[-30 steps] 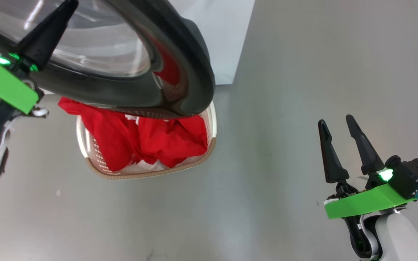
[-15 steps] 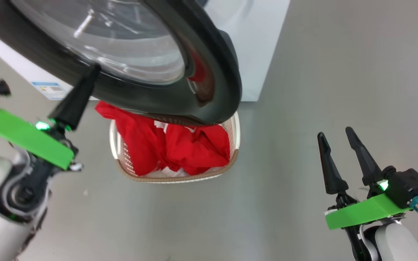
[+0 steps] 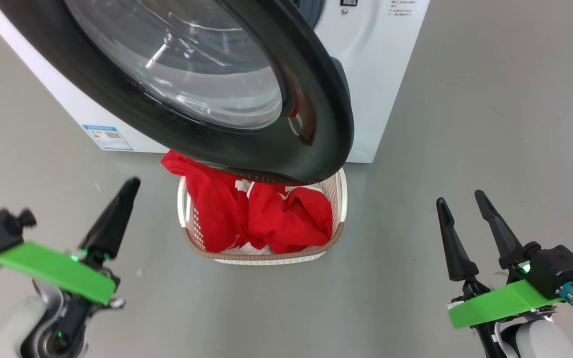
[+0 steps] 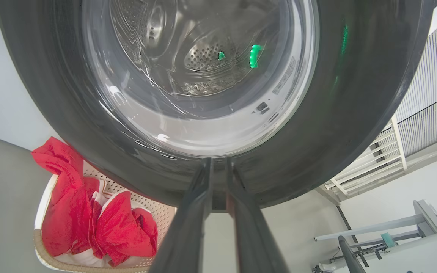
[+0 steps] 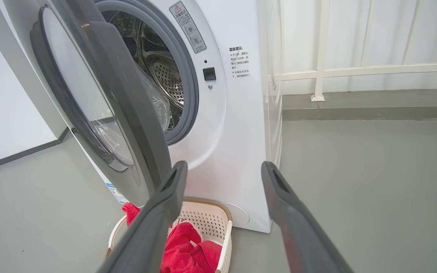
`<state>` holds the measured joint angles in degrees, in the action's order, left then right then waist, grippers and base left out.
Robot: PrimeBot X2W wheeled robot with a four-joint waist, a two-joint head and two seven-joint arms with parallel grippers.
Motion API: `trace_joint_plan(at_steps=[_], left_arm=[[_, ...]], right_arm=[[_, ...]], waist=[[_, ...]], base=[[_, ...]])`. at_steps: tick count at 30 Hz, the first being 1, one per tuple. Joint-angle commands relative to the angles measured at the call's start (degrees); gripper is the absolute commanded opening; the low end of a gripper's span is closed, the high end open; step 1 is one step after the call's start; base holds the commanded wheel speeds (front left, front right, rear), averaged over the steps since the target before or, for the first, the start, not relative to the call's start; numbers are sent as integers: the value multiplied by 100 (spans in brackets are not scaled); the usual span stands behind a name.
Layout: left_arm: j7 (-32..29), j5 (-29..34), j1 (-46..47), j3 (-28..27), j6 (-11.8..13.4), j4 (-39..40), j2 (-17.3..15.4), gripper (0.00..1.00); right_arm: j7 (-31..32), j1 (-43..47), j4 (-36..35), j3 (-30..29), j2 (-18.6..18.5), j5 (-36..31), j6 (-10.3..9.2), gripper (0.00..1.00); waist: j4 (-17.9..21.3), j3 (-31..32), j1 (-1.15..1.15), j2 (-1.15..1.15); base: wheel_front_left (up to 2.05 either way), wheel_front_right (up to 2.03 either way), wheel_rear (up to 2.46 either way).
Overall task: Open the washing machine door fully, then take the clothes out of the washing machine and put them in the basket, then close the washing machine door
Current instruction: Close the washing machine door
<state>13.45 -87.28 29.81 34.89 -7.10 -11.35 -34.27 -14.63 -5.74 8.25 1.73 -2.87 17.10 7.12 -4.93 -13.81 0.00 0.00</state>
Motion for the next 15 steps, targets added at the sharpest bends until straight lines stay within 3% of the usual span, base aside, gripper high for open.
trace_joint_plan(at_steps=[1, 6, 10, 12, 14, 15], left_arm=[[94, 63, -110, -272, -39, 27, -218, 24], [144, 182, -512, -388, -39, -112, -124, 31], [152, 405, -861, -724, -39, -221, 65, 49], [152, 632, -1002, -837, -39, -294, 141, 83], [153, 822, -1120, -954, -39, -349, 232, 99], [153, 926, -1171, -1018, -39, -386, 269, 100]], right_arm=[[-37, 86, -132, 90, 0, -48, 36, 100], [-37, 149, -145, 57, 0, -35, 36, 100], [-37, 242, -160, -8, 0, -40, 36, 100], [-37, 291, -167, -44, 0, -44, 36, 100], [-37, 322, -171, -71, 0, -46, 36, 100], [-37, 333, -173, -84, 0, -46, 36, 100]], waist=[[27, 11, 0, 0], [96, 30, 0, 0], [160, 42, 0, 0], [185, 42, 0, 0], [215, 34, 0, 0], [228, 33, 0, 0]], base=[[0, 0, 0], [0, 0, 0], [0, 0, 0], [0, 0, 0], [0, 0, 0], [0, 0, 0]])
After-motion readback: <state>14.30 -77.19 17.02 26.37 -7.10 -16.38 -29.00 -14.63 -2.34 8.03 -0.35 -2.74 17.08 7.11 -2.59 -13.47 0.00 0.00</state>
